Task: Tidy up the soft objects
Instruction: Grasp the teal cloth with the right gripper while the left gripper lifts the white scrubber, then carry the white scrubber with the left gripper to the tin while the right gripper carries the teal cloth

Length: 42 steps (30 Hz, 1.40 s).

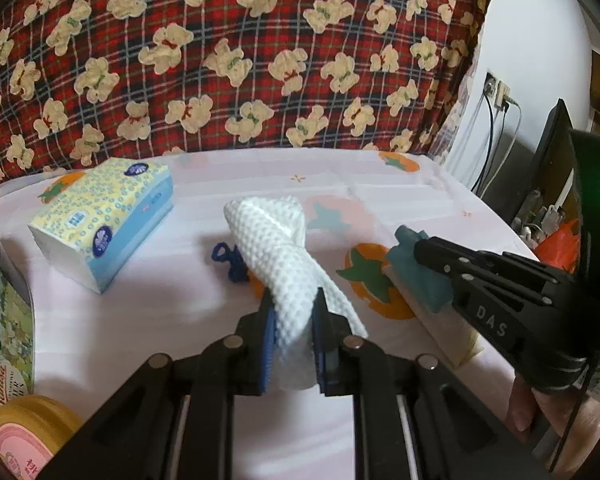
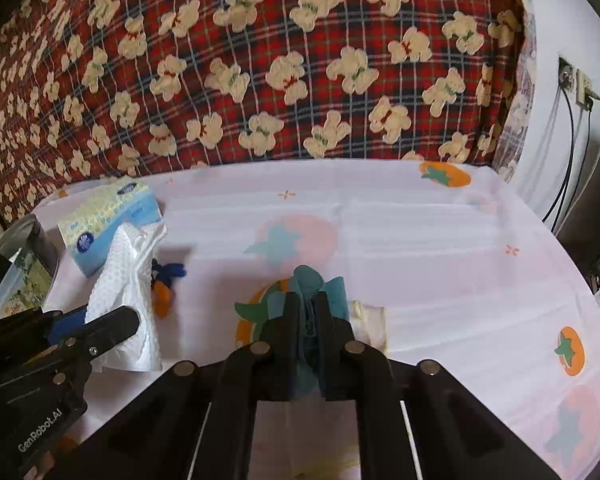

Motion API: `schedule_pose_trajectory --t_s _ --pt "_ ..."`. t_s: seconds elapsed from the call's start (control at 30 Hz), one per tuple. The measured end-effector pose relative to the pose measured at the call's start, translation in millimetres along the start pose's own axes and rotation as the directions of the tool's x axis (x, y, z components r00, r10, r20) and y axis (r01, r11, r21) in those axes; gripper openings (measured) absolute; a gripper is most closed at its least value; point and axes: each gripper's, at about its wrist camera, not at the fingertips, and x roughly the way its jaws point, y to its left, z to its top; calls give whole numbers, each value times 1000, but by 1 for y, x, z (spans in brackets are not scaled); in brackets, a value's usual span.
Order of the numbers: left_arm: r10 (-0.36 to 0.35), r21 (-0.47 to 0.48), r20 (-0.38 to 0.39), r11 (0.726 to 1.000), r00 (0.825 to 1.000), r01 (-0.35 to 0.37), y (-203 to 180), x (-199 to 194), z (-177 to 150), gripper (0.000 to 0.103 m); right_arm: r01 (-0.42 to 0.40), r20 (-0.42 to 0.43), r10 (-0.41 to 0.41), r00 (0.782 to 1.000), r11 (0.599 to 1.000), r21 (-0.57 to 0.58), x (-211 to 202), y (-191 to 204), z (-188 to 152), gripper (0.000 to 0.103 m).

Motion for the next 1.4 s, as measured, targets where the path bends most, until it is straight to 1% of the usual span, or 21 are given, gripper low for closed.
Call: schedule_pose_trajectory --t_s 0.13,0.3,0.43,0.57,0.7,0.8,0.9,1.07,1.4 --pt "6 0 26 1000 1000 -6 0 -5 1 15 12 57 -12 998 1000 7 -11 -1 0 8" --pt "17 15 64 1000 998 -18 -2 -12 0 15 45 156 -43 987 999 -4 -29 3 -2 8" --pt "19 15 104 1000 994 -21 -1 -21 0 14 59 257 -56 965 998 -4 -48 5 -6 8" --pt "25 12 133 1000 991 -27 0 -26 -1 15 79 320 -78 944 997 10 -60 6 -9 8" --pt "54 -1 145 999 988 -54 2 -29 -2 15 71 342 -70 937 997 10 -64 13 -10 8" --pt "69 -34 140 997 988 -65 9 -28 -3 15 61 353 -55 934 998 -6 -66 20 -11 8" --pt "65 -65 134 996 989 -56 17 -28 -3 14 48 353 -46 934 999 4 -66 21 -11 8" --pt "67 -72 146 996 987 -57 18 -32 -6 14 34 356 -37 934 999 14 -68 25 -13 8" --pt "73 -98 154 993 985 -58 29 -38 -9 14 23 367 -10 930 999 -30 -71 52 -18 8"
